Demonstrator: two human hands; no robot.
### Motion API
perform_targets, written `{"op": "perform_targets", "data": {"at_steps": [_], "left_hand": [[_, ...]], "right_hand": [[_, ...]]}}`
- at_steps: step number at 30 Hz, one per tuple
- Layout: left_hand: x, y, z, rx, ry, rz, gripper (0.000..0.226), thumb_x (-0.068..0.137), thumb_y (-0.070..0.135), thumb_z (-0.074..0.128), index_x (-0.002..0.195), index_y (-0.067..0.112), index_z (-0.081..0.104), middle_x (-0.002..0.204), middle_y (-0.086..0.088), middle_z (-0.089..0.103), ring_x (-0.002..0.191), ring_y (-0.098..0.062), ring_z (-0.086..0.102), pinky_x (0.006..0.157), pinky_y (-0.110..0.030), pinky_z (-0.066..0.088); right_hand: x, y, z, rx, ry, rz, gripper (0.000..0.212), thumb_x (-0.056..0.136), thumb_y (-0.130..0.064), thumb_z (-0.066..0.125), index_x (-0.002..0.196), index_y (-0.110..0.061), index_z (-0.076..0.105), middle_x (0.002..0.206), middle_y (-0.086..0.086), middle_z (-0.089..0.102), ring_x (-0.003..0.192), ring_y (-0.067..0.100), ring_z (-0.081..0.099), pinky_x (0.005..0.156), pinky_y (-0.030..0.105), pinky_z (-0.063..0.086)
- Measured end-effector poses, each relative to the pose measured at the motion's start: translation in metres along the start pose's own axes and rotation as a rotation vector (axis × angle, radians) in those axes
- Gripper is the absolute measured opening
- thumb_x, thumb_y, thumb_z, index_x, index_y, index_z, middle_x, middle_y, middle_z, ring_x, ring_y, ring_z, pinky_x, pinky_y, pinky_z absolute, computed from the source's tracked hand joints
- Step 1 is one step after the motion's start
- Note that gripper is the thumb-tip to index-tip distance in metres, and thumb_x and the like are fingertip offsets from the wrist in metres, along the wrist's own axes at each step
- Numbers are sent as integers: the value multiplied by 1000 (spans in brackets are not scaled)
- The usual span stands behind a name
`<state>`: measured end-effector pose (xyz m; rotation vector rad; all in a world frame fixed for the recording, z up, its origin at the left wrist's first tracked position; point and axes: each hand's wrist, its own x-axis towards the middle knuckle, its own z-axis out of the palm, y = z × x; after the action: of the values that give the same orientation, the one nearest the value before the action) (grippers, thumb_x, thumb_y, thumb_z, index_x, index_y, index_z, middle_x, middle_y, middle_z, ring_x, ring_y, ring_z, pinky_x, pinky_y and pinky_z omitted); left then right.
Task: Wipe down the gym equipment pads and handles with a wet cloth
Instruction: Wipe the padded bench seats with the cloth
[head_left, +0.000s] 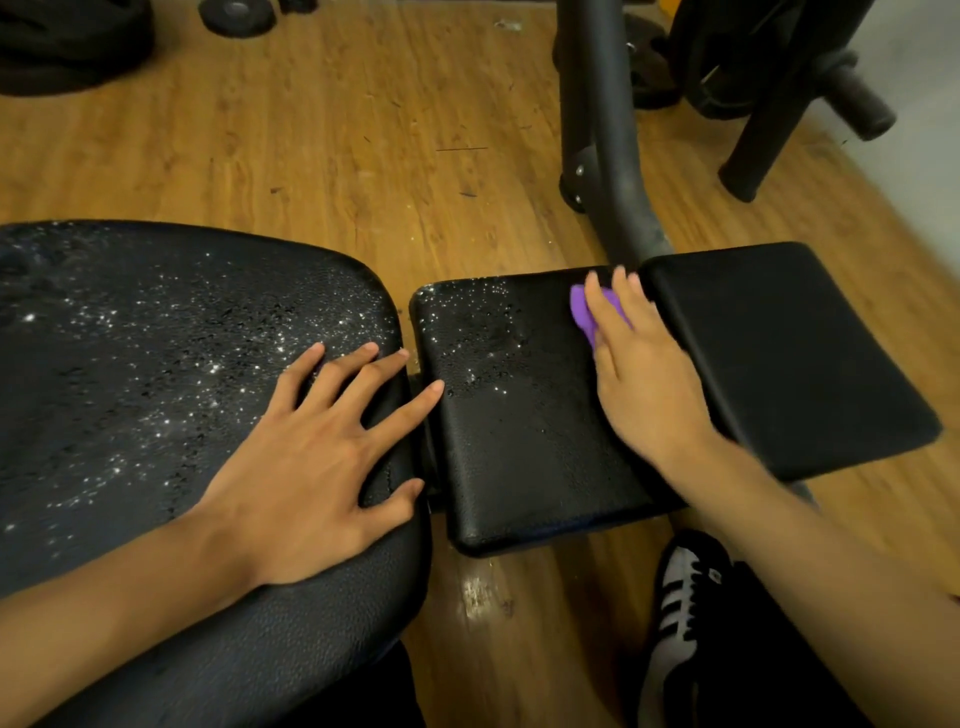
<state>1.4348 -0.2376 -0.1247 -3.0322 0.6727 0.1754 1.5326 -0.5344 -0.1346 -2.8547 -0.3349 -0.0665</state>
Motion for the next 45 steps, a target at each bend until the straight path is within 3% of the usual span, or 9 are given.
{"op": "perform_targets", "data": {"at_steps": [3,6,12,16,20,28,37,41,45], "left_hand": [[1,0,0,0,4,4,79,95,69,36,164,32,29,164,-10,36,154,-33,28,124,-62,22],[1,1,0,1,22,-2,79,95,69,36,163,31,30,163,-11,38,154,-34,30,123,-62,22],[1,2,0,16,5,-12,79,95,70,34,164,32,27,164,-10,37,155,-33,28,125,-60,19],[1,2,-1,19,-4,-20,80,94,70,34,164,32,27,164,-11,36,154,-33,28,125,-60,19],[1,3,-1,17,10,-16,80,94,70,35,163,30,30,163,-11,39,153,-34,31,124,-61,21],[2,2,2,9,41,-24,79,94,71,34,162,30,32,163,-9,37,153,-33,30,124,-60,21],[2,4,0,11,23,-21,80,94,70,36,163,30,31,162,-11,39,153,-34,31,123,-62,23],[4,3,0,15,28,-20,80,94,69,37,163,29,32,162,-11,39,153,-34,32,122,-63,24],[3,3,0,13,20,-28,80,94,69,35,163,29,31,163,-10,38,154,-34,30,124,-62,22]], "right_hand": [[-70,-6,-6,-49,-15,22,56,109,-29,30,161,-11,24,168,8,20,157,19,11,126,34,11],[-35,-4,-2,-42,-50,112,63,109,-45,22,163,-13,15,170,8,13,158,19,6,126,30,4],[69,16,9,67,-80,-17,54,113,-34,26,164,-21,13,171,11,9,158,27,2,128,40,8],[-10,6,9,-45,-6,-116,53,110,-33,23,162,-22,23,167,14,25,157,29,17,126,47,20],[-81,-32,6,-100,-81,-116,56,109,-48,8,163,-35,12,170,4,16,158,19,7,128,39,10],[95,-51,28,-74,-143,-133,52,110,-47,16,159,-38,29,168,10,23,157,22,13,127,36,4],[-105,-61,8,-144,-103,-48,57,109,-38,13,163,-22,19,166,10,27,156,25,20,127,44,20],[-18,-56,16,-146,-78,-174,59,108,-41,11,163,-20,18,168,12,20,156,27,18,128,43,14],[77,-54,23,-95,-125,-85,53,111,-41,19,163,-28,19,171,7,12,158,20,4,128,36,0]]}}
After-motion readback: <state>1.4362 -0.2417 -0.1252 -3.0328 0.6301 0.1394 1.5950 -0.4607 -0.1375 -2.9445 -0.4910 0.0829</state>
